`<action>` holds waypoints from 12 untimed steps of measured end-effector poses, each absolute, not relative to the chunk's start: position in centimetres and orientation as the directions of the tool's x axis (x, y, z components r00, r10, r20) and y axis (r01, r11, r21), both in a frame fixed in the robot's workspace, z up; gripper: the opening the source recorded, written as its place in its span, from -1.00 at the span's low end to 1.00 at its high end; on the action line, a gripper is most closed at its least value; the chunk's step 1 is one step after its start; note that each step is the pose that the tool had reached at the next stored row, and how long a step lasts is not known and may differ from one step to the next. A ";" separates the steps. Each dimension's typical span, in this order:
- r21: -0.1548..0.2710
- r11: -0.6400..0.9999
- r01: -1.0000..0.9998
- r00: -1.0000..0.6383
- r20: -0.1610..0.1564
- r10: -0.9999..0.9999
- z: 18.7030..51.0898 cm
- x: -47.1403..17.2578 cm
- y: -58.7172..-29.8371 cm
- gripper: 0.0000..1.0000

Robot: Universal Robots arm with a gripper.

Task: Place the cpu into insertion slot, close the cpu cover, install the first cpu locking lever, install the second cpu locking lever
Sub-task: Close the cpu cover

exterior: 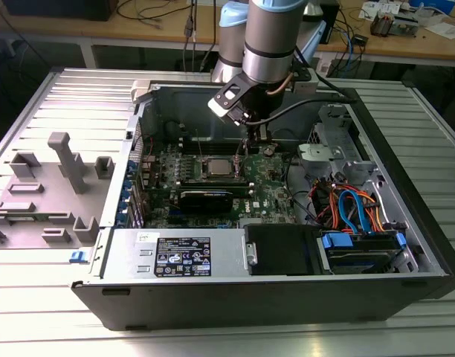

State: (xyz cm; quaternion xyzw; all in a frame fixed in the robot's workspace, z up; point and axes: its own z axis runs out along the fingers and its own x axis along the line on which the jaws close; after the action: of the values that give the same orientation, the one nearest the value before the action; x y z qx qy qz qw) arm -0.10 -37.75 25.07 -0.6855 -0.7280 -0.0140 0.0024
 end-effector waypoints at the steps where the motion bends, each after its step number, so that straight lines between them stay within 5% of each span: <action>1: 0.017 0.060 0.998 -0.060 0.023 0.998 25.1 -0.2 -37.8 -0.79; 12: 0.017 0.060 0.998 -0.060 0.023 0.998 25.0 -1.0 -37.8 -0.79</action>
State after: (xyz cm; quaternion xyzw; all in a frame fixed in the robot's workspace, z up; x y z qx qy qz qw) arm -0.99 -37.75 25.04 -0.6855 -0.7280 -0.0140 0.0024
